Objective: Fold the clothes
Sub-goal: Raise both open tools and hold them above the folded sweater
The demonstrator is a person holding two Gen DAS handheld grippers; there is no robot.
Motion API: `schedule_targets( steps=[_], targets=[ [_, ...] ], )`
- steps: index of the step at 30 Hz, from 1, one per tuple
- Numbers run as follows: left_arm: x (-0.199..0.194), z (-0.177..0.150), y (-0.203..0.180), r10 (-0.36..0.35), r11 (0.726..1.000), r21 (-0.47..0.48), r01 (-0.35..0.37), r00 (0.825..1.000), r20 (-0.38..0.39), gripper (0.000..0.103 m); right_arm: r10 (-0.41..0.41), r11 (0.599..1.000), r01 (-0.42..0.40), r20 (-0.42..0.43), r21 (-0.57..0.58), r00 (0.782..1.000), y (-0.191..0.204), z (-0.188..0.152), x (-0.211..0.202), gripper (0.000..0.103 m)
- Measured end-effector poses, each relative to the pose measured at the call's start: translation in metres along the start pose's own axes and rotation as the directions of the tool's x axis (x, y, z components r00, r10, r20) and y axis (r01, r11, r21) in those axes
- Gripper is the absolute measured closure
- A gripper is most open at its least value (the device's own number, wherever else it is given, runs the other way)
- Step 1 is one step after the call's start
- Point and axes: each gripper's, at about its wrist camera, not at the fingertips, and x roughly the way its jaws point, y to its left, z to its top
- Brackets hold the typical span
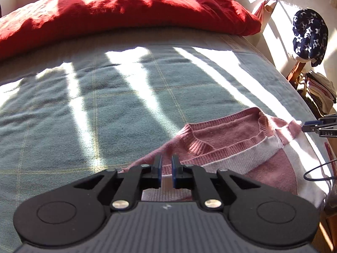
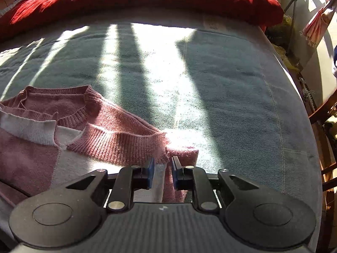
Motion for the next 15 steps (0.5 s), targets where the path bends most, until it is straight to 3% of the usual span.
schedule_targets(
  steps=[4, 6, 8, 12, 15],
  targets=[
    [0.015, -0.017, -0.04, -0.134, 0.988, 0.069, 0.14, 0.988, -0.081, 0.082, 0.171, 0.984, -0.168, 0.036, -0.066, 0.985, 0.03, 0.012, -0.019, 0.072],
    [0.022, -0.026, -0.057, -0.171, 0.975, 0.128, 0.183, 0.98, -0.101, 0.077, 0.278, 0.954, -0.275, 0.014, -0.118, 0.96, 0.056, 0.014, -0.016, 0.072],
    [0.03, -0.032, -0.065, -0.167, 0.964, 0.196, 0.182, 0.982, -0.092, 0.071, 0.329, 0.932, -0.326, -0.01, -0.159, 0.944, 0.08, 0.011, -0.006, 0.072],
    [0.053, -0.032, -0.06, -0.136, 0.952, 0.269, 0.145, 0.989, -0.053, 0.068, 0.274, 0.937, -0.275, -0.036, -0.216, 0.961, 0.109, 0.0, 0.034, 0.072],
    [0.065, -0.018, -0.051, -0.154, 0.951, 0.266, 0.157, 0.988, -0.03, 0.067, 0.289, 0.945, -0.285, 0.0, -0.162, 0.957, 0.106, 0.012, 0.052, 0.066]
  ],
)
